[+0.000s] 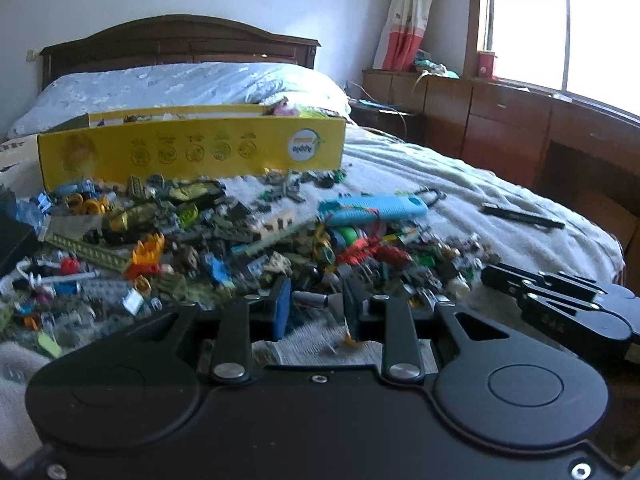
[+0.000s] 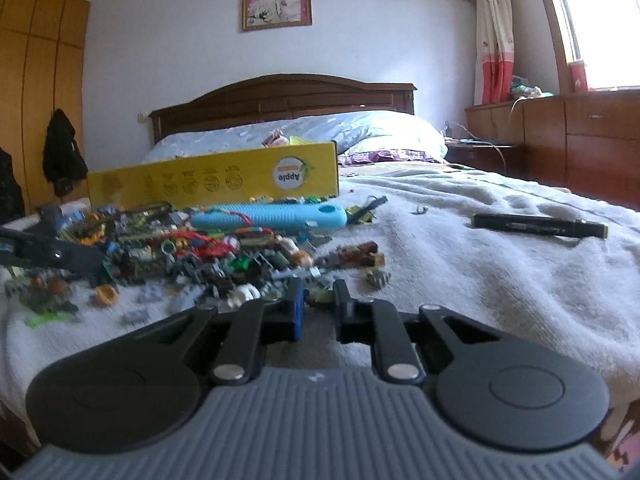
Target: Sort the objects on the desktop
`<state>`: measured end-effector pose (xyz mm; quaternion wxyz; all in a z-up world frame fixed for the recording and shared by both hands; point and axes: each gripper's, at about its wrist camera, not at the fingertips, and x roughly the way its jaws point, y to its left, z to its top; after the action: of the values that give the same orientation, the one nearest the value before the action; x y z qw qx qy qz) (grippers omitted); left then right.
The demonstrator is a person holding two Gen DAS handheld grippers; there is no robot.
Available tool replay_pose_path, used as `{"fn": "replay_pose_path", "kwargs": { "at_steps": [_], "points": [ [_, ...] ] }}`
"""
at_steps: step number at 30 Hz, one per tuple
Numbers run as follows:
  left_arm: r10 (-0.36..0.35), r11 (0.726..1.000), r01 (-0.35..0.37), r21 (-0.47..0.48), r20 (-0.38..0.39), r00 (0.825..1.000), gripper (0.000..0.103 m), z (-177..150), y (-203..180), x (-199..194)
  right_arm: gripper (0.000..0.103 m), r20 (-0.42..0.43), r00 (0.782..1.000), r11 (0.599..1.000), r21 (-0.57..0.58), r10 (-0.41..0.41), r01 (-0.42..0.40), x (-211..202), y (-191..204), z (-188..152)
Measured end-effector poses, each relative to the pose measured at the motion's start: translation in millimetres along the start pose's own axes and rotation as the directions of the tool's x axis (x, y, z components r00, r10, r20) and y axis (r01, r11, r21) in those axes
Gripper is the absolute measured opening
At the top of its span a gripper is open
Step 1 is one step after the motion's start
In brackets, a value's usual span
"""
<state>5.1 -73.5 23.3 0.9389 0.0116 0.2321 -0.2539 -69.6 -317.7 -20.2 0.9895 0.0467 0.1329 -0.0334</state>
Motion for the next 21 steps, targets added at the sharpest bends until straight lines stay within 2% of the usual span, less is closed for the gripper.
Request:
{"fn": "replay_pose_path", "kwargs": {
  "at_steps": [6,11,17,21],
  "points": [
    [0.012,1.000,-0.011,-0.026,0.023,1.000,0.026,29,18,14,0.017,0.000,0.999,0.998,-0.019,0.054,-0.054,9,10,16],
    [0.042,0.999,-0.042,-0.011,0.060,0.997,0.026,65,31,36,0.017,-0.012,0.994,0.992,-0.057,0.108,-0.109,25,23,31],
    [0.094,0.995,-0.091,-0.031,0.138,0.986,0.026,122,55,86,0.017,-0.039,0.987,0.988,-0.029,0.153,-0.154,51,30,47],
    [0.147,0.988,-0.139,-0.064,0.151,0.977,0.026,156,77,132,0.017,-0.067,0.986,0.987,-0.033,0.155,-0.158,64,33,53]
  ]
}}
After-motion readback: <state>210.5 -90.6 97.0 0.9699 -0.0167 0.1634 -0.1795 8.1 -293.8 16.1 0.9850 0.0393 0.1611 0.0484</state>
